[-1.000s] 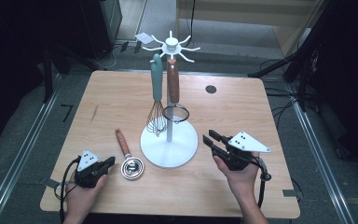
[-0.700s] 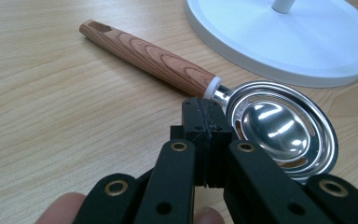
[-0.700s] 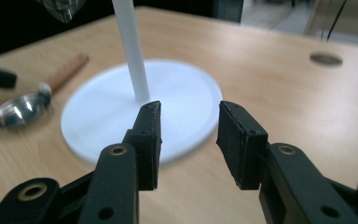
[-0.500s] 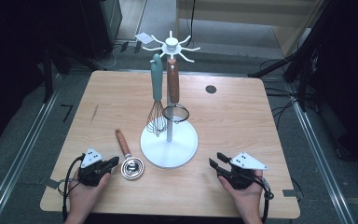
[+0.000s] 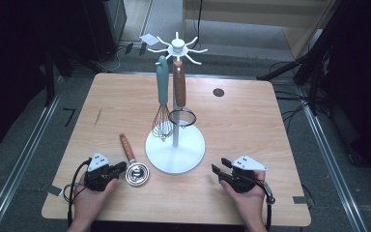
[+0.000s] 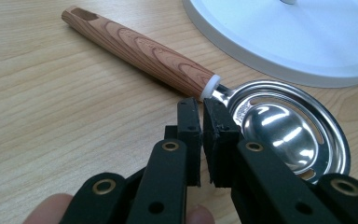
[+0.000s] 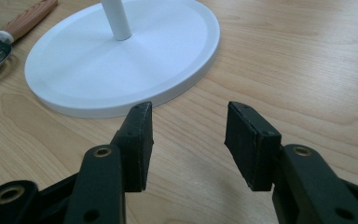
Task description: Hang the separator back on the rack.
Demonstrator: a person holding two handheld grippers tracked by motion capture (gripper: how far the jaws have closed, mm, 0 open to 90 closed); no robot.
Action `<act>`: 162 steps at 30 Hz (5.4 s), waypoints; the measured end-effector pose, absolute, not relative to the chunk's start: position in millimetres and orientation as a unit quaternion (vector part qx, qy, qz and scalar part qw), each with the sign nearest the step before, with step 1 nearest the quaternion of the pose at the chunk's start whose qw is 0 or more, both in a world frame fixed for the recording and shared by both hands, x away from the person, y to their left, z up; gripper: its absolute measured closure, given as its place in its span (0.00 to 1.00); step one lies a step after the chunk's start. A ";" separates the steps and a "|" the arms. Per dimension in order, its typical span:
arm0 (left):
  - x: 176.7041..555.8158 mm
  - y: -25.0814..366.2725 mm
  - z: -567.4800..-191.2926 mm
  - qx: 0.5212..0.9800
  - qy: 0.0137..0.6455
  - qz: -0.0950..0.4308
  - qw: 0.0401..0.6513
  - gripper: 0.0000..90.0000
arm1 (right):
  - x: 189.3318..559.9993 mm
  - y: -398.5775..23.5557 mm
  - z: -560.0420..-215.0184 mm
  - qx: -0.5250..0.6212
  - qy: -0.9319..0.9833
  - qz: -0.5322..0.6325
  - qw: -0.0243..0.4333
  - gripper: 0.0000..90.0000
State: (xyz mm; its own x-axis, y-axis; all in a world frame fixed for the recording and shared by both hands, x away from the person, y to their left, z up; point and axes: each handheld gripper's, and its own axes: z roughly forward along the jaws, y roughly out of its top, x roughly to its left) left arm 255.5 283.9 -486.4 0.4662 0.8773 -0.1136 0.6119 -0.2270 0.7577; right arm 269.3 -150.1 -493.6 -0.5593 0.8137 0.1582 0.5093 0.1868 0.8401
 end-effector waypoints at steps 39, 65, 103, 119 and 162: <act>252.4 251.4 -488.7 0.790 0.457 0.134 0.386 0.77 | 266.8 -145.3 -493.9 0.428 0.759 0.463 0.162 0.59; 224.7 209.7 -489.3 0.808 0.429 0.105 0.389 0.75 | 243.7 -100.0 -482.6 0.352 0.787 0.490 0.130 0.57; 232.5 247.7 -481.3 0.767 0.451 0.135 0.435 0.81 | 237.1 -52.2 -502.7 0.302 0.845 0.436 0.063 0.90; 232.8 254.7 -483.2 0.768 0.458 0.134 0.427 0.89 | 245.8 -87.4 -496.9 0.336 0.834 0.432 0.072 0.76; 235.7 249.2 -488.9 0.778 0.467 0.120 0.404 0.94 | 236.0 -39.3 -496.9 0.198 0.889 0.410 0.053 0.77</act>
